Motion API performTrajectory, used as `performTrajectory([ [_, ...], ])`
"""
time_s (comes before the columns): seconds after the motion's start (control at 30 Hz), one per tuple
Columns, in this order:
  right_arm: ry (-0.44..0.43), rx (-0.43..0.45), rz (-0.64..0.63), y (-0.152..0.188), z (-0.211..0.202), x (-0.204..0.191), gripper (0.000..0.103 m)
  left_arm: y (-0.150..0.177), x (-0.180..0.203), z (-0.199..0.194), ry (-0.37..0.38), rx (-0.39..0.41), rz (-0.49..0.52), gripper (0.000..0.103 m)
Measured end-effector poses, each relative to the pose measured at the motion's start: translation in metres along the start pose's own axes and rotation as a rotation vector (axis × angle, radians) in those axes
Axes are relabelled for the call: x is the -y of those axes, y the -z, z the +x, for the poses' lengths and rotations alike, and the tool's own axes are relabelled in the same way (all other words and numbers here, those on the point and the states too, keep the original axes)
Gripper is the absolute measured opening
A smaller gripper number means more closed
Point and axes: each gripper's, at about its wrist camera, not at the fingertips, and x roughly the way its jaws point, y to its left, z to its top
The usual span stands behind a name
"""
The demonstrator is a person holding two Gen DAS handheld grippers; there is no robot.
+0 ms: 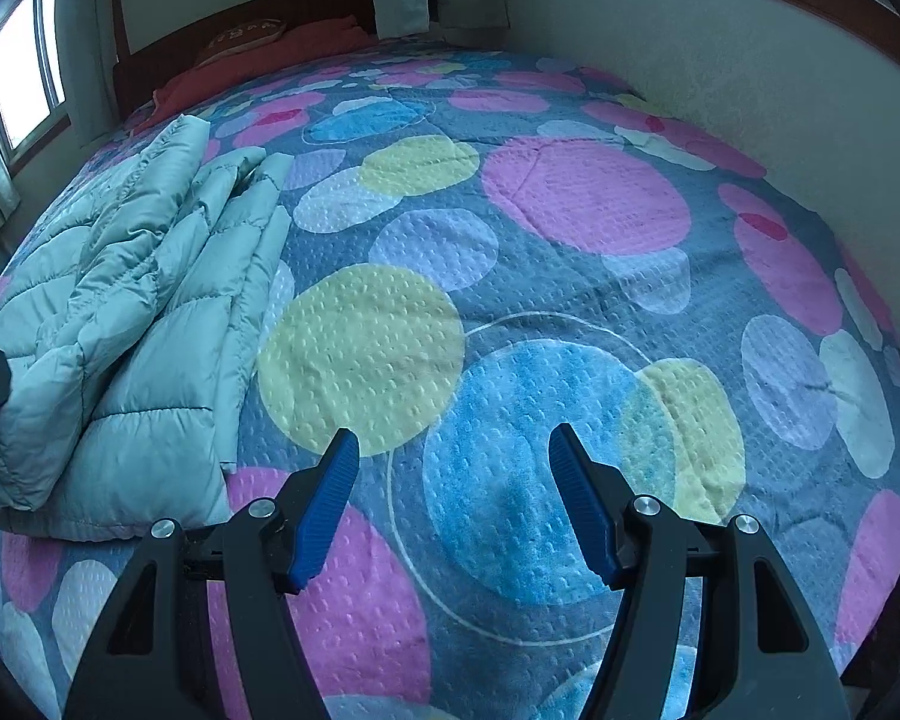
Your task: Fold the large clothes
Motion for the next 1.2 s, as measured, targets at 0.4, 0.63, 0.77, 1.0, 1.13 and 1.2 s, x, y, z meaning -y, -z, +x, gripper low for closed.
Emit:
performTrajectory([
  [0.4, -0.041, -0.007, 0.011, 0.005, -0.013, -0.01, 0.065, 0.015, -0.083, -0.064, -0.038, 0.149, -0.264, 0.057],
  [0.63, -0.17, 0.014, 0.088, -0.014, -0.024, -0.019, 0.065, 0.008, -0.157, -0.052, 0.005, 0.156, -0.568, 0.061],
  [0.77, -0.301, 0.015, 0.157, -0.034, -0.021, -0.028, 0.065, 0.002, -0.186, -0.041, 0.048, 0.17, -0.703, 0.061],
  [1.0, -0.625, -0.027, 0.36, -0.071, 0.012, -0.045, 0.071, -0.005, -0.208, -0.006, 0.178, 0.147, -0.9, 0.063],
  [1.13, -0.702, -0.061, 0.456, -0.087, 0.041, -0.055, 0.071, -0.005, -0.209, 0.016, 0.202, 0.116, -0.952, 0.064],
  [1.2, -0.713, -0.088, 0.464, -0.093, 0.055, -0.061, 0.071, -0.004, -0.209, 0.026, 0.215, 0.095, -0.971, 0.064],
])
